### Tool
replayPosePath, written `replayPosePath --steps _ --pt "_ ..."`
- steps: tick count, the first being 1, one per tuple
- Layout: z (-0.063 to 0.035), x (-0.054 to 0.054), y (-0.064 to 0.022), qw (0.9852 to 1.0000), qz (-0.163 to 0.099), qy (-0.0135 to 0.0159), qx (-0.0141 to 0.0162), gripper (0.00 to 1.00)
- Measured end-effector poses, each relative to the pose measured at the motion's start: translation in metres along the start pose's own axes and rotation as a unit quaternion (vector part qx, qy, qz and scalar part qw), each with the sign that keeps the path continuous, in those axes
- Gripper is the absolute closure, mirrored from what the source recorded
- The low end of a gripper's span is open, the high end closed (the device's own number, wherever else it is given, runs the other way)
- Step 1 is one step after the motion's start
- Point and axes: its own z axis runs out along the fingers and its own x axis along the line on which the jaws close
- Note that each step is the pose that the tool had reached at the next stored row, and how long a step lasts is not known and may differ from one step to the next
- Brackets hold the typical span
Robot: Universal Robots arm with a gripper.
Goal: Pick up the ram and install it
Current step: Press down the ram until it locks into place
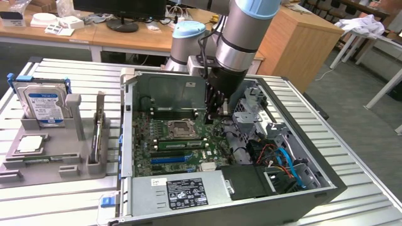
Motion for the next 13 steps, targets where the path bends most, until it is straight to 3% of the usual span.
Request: replayPosePath --steps 13 --pt "0.0083 0.0002 -0.0003 1.0 0.0 0.0 0.0 0.89"
